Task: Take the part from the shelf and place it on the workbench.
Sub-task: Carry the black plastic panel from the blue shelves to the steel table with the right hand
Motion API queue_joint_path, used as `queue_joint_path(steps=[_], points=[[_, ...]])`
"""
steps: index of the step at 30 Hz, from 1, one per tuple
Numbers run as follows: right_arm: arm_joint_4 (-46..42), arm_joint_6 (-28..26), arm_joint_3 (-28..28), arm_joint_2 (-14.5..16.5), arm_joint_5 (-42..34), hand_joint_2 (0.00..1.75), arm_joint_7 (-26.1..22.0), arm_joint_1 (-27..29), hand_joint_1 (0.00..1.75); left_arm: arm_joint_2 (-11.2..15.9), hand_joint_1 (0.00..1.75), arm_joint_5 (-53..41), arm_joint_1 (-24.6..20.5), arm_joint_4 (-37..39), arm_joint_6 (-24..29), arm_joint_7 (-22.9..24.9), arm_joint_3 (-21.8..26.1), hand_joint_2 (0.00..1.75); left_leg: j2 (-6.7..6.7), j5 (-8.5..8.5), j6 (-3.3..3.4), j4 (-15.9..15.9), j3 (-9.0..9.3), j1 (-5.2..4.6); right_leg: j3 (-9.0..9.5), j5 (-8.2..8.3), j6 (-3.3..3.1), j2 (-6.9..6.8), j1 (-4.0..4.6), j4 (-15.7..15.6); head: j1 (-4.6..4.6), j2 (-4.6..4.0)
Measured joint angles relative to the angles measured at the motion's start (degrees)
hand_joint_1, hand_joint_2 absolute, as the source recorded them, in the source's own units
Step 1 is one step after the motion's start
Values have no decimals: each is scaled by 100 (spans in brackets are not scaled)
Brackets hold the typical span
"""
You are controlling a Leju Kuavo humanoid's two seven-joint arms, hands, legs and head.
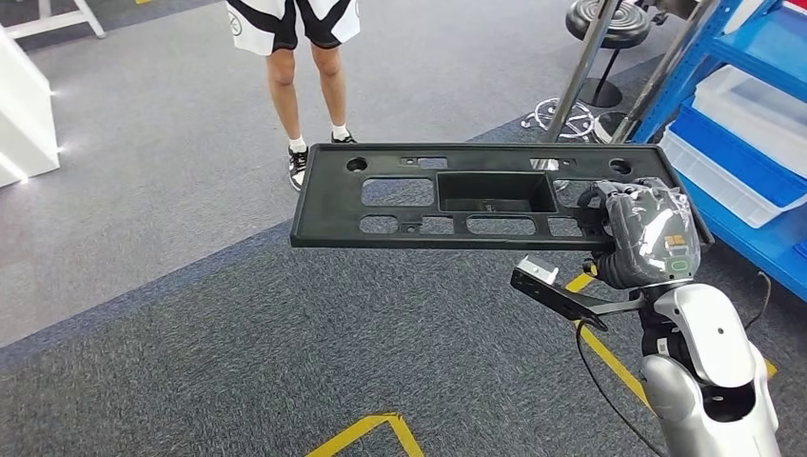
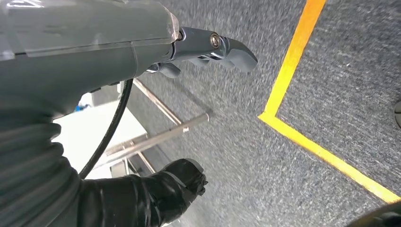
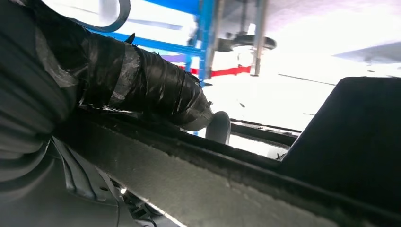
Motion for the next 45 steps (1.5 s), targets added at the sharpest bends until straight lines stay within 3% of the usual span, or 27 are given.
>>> queue_joint_path(steps=[2,4,6,8,10,11,12,14,16,17,19,20,22,24,25,26,27,29,31,33,35,37,39,41,42,43,45], points=[[-1,-7,0,-11,0,175,0,4,175,-4,0,0,1,0,-1,0,0,175,-119,28,-57,45,-82,4,120,3,-34,103,13,-263,-1,0],[-1,-11,0,-19,1,175,3,4,175,4,0,0,21,1,0,0,0,175,-214,64,-129,43,-133,13,111,42,-74,-18,7,-303,0,0],[-1,-17,0,-20,2,175,9,0,175,16,0,0,38,1,2,0,-1,175,-56,-49,-181,216,-228,4,124,88,-145,-154,-22,-364,-14,0],[-1,-26,0,-20,8,175,15,-2,175,21,0,0,33,0,4,0,-2,175,236,-383,-227,807,-504,18,116,117,-193,-293,-20,-395,-32,0],[7,-28,0,-20,33,175,25,0,175,21,0,10,27,0,5,-3,-2,175,351,-664,-271,1486,-816,52,91,123,-203,-439,-5,-390,-34,0],[14,-28,0,-18,57,175,36,-1,175,25,0,20,28,0,2,-5,-2,175,371,-667,-286,1606,-859,62,83,123,-203,-518,-3,-385,-35,0],[22,-28,0,-16,83,175,49,-5,175,33,0,33,30,0,-4,-7,-2,175,391,-569,-293,1506,-791,68,79,123,-201,-597,-3,-378,-35,0],[36,-28,0,-8,128,175,74,-27,175,59,0,55,29,1,-29,-4,-2,175,546,-227,-274,762,-377,62,84,119,-188,-747,-1,-366,-36,0],[55,-27,1,9,178,175,90,-79,175,92,0,88,19,2,-64,2,-2,175,729,-35,-212,118,-54,18,90,120,-139,-866,22,-360,-33,0],[83,-25,4,42,217,175,96,-130,175,113,0,115,15,2,-91,5,-1,175,765,-16,-179,-15,-15,-5,91,127,-108,-921,32,-365,-31,0],[227,-23,57,188,335,175,107,-314,175,180,0,156,16,1,-163,16,3,175,658,28,-111,-57,-50,-18,103,152,-42,-1008,42,-396,-27,0],[337,-24,111,283,396,175,118,-431,175,217,0,166,18,-2,-211,30,4,175,605,64,-83,-99,-44,-5,108,140,-11,-972,34,-392,-27,0],[544,-31,235,426,482,175,150,-613,175,271,0,144,-3,-8,-297,71,3,175,500,152,-9,-183,-17,24,17,-61,35,-677,22,-152,-24,-1],[684,-42,319,477,507,175,168,-696,175,291,0,110,-30,-14,-334,109,1,175,372,205,42,-196,-46,25,-281,-462,43,-355,11,539,-23,-1],[739,-47,348,485,509,175,172,-720,175,298,0,101,-34,-16,-335,121,-1,175,296,219,54,-185,-72,20,-443,-616,44,-296,8,909,-23,0],[800,-51,378,493,511,175,174,-740,175,304,0,99,-31,-17,-330,129,-2,175,211,224,54,-170,-90,17,-537,-659,47,-275,2,1129,-23,0],[852,-54,404,499,511,175,178,-758,175,309,0,99,-25,-17,-325,132,-2,175,123,227,49,-151,-103,18,-530,-582,51,-266,-8,1135,-24,0],[925,-58,439,503,511,175,185,-797,175,315,0,101,-9,-19,-314,133,-2,175,-49,211,19,-89,-118,27,-247,-192,52,-181,-42,558,-23,0],[976,-75,461,507,511,175,188,-848,175,319,0,101,-7,-22,-308,132,-2,175,-201,184,-41,11,-189,26,22,37,43,86,-76,-55,-24,0],[1006,-98,480,509,511,175,188,-867,175,328,0,97,-1,-28,-301,121,-3,175,-341,198,-119,65,-290,43,69,22,20,212,-66,-229,-25,0],[996,-115,487,493,504,175,199,-838,175,329,0,69,28,-35,-285,86,-4,175,-414,220,-187,70,-347,69,77,39,-35,74,-64,-271,-25,0],[867,-188,430,368,439,175,225,-641,175,299,0,10,51,-39,-256,46,-8,175,-126,73,-232,307,-467,54,133,59,-113,-101,-75,-339,-52,0],[587,-343,251,90,298,175,215,-232,175,232,0,-36,72,-39,-205,28,-16,175,264,-273,-267,967,-777,55,180,48,-171,-313,-45,-378,-80,0],[307,-464,14,-183,186,175,149,199,175,155,0,-51,113,-39,-142,26,-22,175,381,-505,-295,1589,-1070,90,191,23,-190,-513,-18,-380,-81,0],[197,-488,-96,-276,164,175,108,392,175,121,0,-52,140,-39,-113,26,-24,175,399,-479,-302,1647,-1085,104,199,11,-187,-593,-12,-380,-81,0],[92,-493,-212,-360,156,175,70,562,175,93,0,-52,164,-39,-85,26,-25,175,420,-353,-301,1474,-978,113,211,-2,-178,-664,-10,-380,-81,0],[-97,-462,-453,-509,158,175,16,835,175,56,0,-52,188,-39,-40,26,-26,175,588,-36,-272,725,-559,96,248,-33,-144,-789,-3,-380,-81,0]])
